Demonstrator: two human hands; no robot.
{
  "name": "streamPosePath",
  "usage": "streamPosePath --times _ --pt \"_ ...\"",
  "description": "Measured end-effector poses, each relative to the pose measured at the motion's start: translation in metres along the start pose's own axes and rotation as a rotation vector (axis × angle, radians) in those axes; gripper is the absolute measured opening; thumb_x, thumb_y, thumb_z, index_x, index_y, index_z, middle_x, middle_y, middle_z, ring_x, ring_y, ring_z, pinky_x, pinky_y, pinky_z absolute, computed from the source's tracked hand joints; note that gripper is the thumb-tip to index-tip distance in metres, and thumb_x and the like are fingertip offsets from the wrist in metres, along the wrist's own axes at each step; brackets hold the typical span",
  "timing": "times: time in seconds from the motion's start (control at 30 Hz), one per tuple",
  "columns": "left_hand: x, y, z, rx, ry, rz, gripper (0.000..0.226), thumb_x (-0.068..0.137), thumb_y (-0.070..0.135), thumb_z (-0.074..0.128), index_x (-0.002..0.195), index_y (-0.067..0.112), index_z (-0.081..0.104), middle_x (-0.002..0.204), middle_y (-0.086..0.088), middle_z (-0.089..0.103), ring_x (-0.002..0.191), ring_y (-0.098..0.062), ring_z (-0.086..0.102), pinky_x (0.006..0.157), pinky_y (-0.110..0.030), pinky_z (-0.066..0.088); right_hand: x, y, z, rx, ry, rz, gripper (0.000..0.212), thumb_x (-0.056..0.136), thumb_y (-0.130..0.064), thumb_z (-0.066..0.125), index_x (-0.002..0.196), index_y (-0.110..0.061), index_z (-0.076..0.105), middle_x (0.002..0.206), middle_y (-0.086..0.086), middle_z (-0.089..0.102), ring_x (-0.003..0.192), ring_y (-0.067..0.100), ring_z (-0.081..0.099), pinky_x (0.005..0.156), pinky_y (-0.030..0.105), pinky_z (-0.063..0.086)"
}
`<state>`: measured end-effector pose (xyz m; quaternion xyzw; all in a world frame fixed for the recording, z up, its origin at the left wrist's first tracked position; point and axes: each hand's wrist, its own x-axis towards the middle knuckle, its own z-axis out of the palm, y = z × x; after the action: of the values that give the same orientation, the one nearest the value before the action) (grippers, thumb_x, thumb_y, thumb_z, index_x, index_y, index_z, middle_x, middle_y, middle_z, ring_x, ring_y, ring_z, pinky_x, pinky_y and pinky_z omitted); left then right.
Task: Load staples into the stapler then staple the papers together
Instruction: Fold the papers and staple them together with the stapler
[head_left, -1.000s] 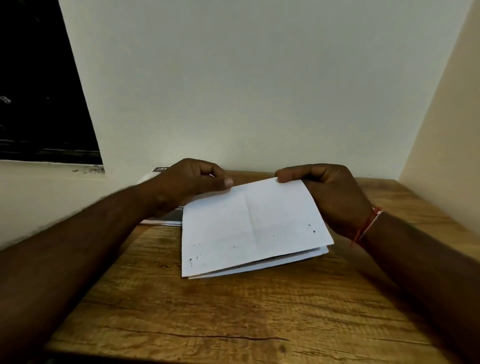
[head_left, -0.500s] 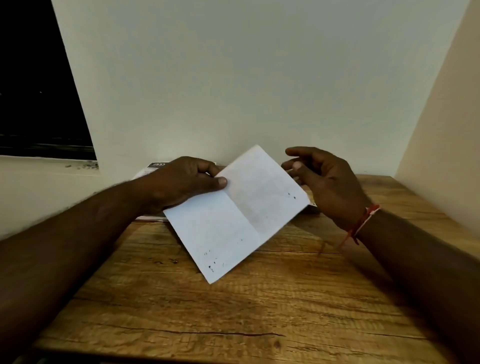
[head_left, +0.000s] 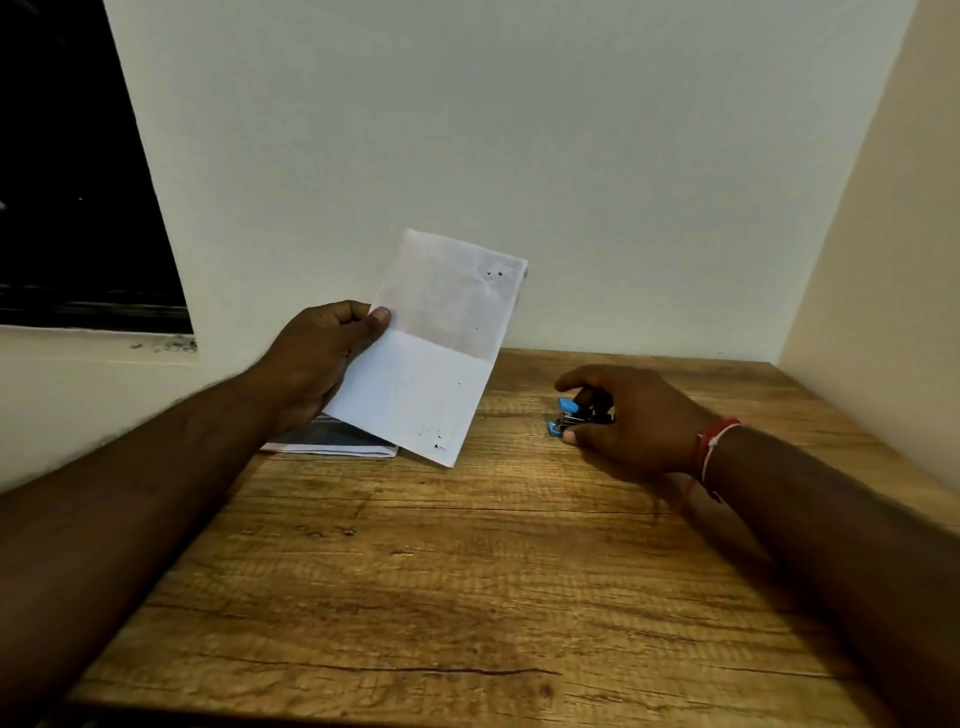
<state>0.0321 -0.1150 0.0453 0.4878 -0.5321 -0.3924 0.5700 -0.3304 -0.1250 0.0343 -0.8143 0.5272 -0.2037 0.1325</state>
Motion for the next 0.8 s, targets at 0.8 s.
streamPosePath --times 0.8 --pt "-0.012 0.008 0.013 0.104 0.106 0.103 0.032 0.106 0.037 0.077 0.107 0.004 0.075 0.095 -0.016 0.079 0.080 -0.026 0.075 0.078 -0.044 0.064 -0.007 -0.019 0.002 0.792 0.064 -0.009 0.032 0.100 -0.016 0.079 0.131 -0.013 0.070 0.106 0.010 0.083 0.068 0.017 0.060 0.055 0.030 0.047"
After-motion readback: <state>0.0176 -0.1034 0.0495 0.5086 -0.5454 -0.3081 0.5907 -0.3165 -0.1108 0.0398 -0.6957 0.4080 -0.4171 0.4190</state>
